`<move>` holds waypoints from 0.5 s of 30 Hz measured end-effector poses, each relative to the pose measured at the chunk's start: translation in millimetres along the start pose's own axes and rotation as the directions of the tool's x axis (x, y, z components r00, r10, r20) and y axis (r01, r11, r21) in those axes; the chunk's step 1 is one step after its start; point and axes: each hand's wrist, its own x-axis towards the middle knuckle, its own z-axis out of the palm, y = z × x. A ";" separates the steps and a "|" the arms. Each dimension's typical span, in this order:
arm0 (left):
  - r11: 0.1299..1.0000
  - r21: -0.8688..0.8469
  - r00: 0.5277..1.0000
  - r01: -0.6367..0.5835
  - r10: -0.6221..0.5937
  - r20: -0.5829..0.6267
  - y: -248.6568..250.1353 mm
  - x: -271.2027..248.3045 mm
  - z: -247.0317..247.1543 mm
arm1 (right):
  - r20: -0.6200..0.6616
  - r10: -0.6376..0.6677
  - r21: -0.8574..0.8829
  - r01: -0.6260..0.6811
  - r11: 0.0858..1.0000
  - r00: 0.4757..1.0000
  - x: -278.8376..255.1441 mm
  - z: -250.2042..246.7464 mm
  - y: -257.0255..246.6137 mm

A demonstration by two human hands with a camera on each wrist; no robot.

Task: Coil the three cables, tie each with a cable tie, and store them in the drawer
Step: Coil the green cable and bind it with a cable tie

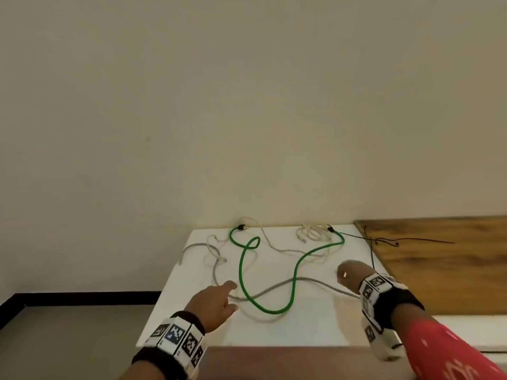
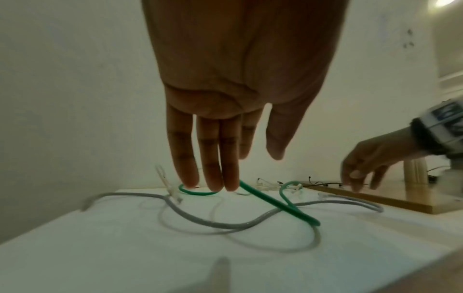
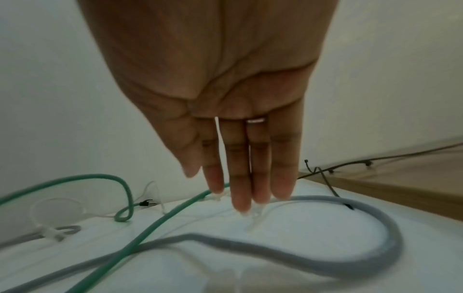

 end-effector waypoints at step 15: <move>0.998 -0.012 0.998 -0.056 0.056 -0.015 -10.9 60.5 40.6 | 0.019 -0.051 -0.070 0.052 0.996 0.999 100.3 -11.9 -13.0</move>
